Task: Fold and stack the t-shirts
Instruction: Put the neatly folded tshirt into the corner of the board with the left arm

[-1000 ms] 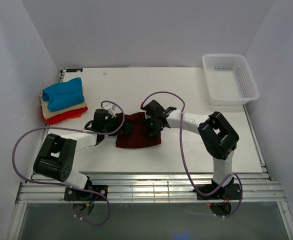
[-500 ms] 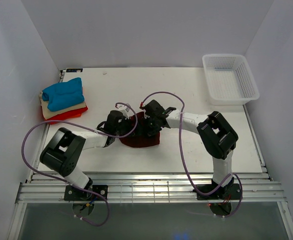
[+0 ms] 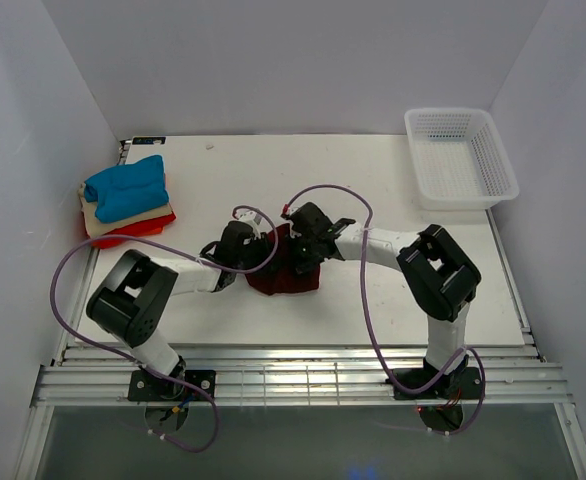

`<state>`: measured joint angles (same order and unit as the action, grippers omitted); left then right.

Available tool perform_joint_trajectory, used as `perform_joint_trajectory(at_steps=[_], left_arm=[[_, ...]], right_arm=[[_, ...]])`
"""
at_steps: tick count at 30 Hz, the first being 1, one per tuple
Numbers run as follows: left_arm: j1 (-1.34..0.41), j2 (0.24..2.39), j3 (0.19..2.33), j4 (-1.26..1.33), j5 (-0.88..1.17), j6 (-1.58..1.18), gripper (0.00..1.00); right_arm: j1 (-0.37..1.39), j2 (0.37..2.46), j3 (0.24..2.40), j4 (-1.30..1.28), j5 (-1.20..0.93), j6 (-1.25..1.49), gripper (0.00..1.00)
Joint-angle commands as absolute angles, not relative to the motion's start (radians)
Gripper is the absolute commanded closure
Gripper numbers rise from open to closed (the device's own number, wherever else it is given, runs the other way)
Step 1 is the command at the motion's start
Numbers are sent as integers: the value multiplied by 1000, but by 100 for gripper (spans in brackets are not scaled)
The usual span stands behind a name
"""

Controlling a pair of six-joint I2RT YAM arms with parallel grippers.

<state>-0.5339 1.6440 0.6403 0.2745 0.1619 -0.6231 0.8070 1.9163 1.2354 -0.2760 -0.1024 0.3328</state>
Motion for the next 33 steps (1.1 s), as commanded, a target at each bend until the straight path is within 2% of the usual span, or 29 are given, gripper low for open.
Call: perform_joint_trajectory(at_steps=[1, 2, 5, 6, 12, 16, 24, 33], left_arm=[[-545, 1729, 606, 37, 15, -569, 100], [-543, 1720, 609, 26, 3, -558, 100], [-537, 1622, 636, -53, -70, -505, 100], [-534, 1588, 647, -80, -89, -491, 100], [-428, 1356, 773, -337, -160, -370, 100], [-336, 1299, 833, -443, -167, -286, 100], [-158, 1368, 1011, -482, -115, -91, 100], [-37, 1578, 1432, -529, -51, -40, 100]], right_arm=[[838, 1918, 1164, -331, -83, 330, 92], [838, 1887, 1151, -339, -77, 331, 92], [841, 1812, 1132, -379, -22, 334, 78], [839, 1792, 1131, -394, -5, 334, 77], [839, 1634, 1112, -459, 81, 330, 74], [839, 1565, 1101, -475, 68, 345, 74], [841, 1502, 1077, -468, 60, 354, 73], [841, 1467, 1016, -442, 52, 382, 73]])
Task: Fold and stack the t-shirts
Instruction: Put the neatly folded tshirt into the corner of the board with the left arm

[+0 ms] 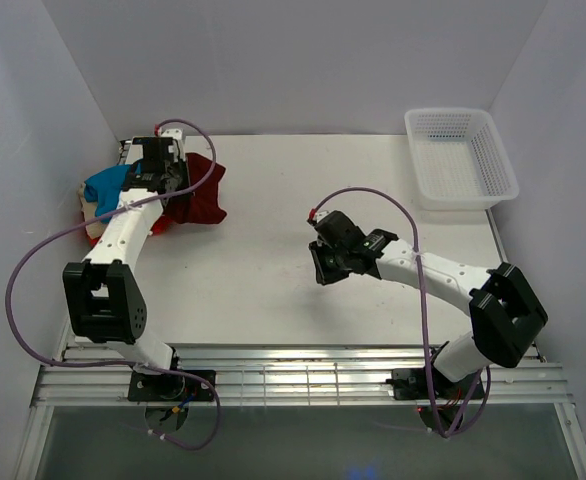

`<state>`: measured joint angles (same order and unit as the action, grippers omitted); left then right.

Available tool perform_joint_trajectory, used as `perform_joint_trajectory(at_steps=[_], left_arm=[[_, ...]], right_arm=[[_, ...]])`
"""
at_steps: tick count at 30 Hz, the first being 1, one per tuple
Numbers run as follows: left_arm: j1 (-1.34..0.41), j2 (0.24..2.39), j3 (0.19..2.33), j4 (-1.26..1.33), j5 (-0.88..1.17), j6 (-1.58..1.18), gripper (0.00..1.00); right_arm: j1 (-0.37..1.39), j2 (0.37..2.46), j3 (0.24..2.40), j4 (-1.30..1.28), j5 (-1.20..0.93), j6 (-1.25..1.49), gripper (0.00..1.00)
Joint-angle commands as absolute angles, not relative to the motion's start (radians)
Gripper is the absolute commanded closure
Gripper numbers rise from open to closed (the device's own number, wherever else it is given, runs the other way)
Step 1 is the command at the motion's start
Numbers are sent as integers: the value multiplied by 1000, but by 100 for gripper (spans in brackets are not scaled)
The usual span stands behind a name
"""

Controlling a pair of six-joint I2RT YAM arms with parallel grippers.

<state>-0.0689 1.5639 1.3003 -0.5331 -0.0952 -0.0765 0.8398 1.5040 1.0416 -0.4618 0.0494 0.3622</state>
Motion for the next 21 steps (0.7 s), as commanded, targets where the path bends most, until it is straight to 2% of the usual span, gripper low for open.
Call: perform_joint_trajectory(at_steps=[1, 8, 16, 21], left_arm=[[-28, 1591, 1462, -537, -43, -40, 100], [93, 1680, 1675, -583, -31, -29, 100], [279, 1713, 1689, -574, 61, -66, 100], [327, 1744, 1655, -543, 138, -92, 100]], right_arm=[[842, 1459, 1009, -440, 52, 383, 73], [841, 1440, 957, -422, 46, 403, 73], [842, 1422, 933, -422, 37, 413, 73], [842, 1402, 930, -434, 41, 414, 73]])
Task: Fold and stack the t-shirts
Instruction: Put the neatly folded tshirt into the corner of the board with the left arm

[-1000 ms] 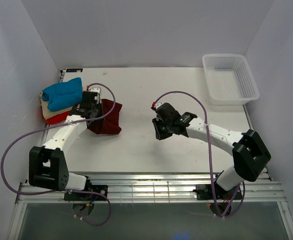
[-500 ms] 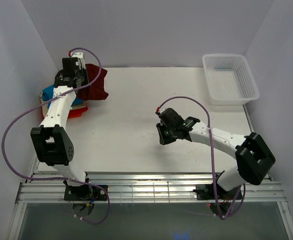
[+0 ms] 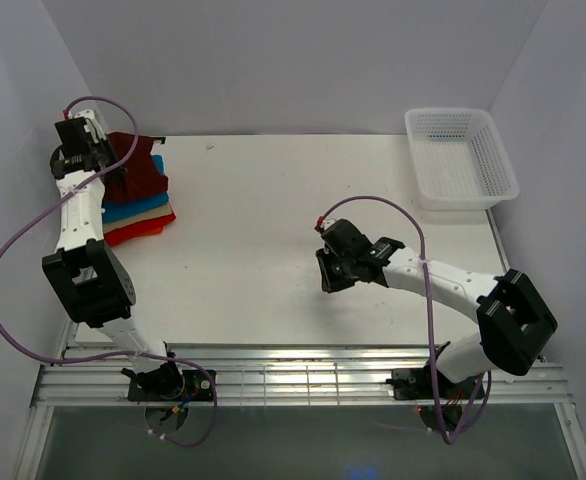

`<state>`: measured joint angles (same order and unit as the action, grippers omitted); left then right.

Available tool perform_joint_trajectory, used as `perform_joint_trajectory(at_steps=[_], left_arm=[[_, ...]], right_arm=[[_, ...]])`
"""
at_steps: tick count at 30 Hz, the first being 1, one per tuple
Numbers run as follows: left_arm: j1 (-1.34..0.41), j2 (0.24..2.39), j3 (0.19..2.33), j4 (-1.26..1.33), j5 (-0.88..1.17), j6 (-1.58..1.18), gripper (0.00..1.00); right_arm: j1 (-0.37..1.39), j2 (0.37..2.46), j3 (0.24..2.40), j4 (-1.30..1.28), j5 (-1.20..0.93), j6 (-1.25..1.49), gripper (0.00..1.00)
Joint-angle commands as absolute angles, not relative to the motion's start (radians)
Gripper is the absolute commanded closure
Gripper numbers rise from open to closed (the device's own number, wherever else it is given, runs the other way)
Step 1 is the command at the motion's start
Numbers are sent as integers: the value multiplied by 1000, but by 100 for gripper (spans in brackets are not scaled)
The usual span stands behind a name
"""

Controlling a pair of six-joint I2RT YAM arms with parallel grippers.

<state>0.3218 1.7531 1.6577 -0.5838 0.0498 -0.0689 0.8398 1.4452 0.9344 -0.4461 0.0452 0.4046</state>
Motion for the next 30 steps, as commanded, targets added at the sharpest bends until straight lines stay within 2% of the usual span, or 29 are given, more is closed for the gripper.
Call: perform_joint_trajectory(at_steps=[1, 11, 14, 15, 17, 18, 19, 20, 21, 22, 24, 28, 30], left_arm=[[339, 1749, 1641, -537, 149, -95, 100], [385, 1831, 1611, -508, 195, -113, 100], [391, 1856, 1612, -509, 122, -118, 100], [394, 1855, 1614, -511, 91, -123, 91], [394, 1842, 1614, -512, -33, -133, 86], [394, 1836, 1623, -524, -85, -144, 80], [394, 1823, 1631, -534, -134, -156, 64], [394, 1812, 1638, -544, -217, -160, 56], [393, 1801, 1660, -552, -248, -167, 42], [393, 1778, 1675, -563, -273, -178, 38], [393, 1746, 1710, -586, -337, -189, 2], [391, 1677, 1871, -641, -425, -238, 2], [370, 1616, 1882, -652, -442, -259, 2]], right_arm=[[841, 1399, 928, -436, 43, 416, 73], [841, 1381, 913, -433, 35, 439, 73], [842, 1373, 908, -440, 40, 439, 73], [842, 1368, 907, -442, 46, 437, 73], [842, 1364, 902, -448, 49, 436, 73], [841, 1361, 899, -448, 54, 437, 73], [841, 1356, 893, -448, 55, 437, 73], [841, 1351, 891, -449, 57, 437, 72], [841, 1348, 890, -451, 61, 439, 72], [841, 1348, 891, -454, 67, 437, 69], [841, 1351, 914, -475, 87, 434, 69], [841, 1361, 1020, -549, 169, 390, 65], [841, 1373, 1115, -593, 202, 361, 63]])
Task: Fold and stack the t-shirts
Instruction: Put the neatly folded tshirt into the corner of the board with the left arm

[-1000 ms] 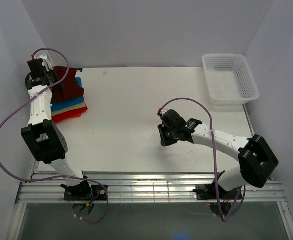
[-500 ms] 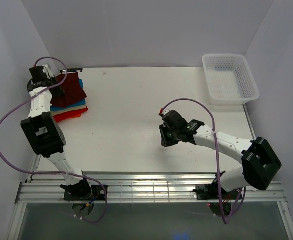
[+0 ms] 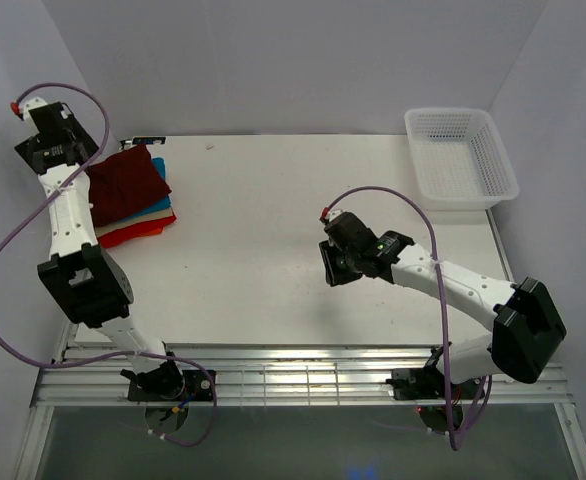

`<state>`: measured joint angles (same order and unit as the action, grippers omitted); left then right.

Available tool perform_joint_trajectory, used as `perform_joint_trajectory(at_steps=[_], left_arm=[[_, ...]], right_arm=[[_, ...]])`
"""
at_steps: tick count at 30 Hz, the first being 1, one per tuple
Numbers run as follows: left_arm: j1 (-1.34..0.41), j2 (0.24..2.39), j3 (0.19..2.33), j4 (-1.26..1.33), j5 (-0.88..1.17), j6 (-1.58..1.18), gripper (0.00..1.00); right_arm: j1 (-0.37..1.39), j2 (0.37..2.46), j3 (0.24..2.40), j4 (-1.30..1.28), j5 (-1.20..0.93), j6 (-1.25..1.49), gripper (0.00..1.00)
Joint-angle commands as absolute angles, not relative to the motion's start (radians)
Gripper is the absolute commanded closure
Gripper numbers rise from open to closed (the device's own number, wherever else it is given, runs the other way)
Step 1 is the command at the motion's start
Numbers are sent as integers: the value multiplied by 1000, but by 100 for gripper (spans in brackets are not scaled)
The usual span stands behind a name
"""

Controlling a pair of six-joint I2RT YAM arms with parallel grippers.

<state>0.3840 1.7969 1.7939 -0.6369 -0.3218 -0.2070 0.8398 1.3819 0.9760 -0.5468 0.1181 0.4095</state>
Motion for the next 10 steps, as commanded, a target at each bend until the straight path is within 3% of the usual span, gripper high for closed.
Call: perform_joint_trajectory(at_steps=[1, 9, 10], left_arm=[[355, 1591, 1878, -652, -465, -271, 2], [183, 1353, 1638, -555, -236, -276, 2], [175, 1348, 1641, -557, -197, -273, 2]], right_arm=[[841, 1377, 1146, -606, 216, 348, 63], [841, 1356, 1499, -684, 399, 267, 65], [838, 1353, 1570, -719, 408, 252, 55]])
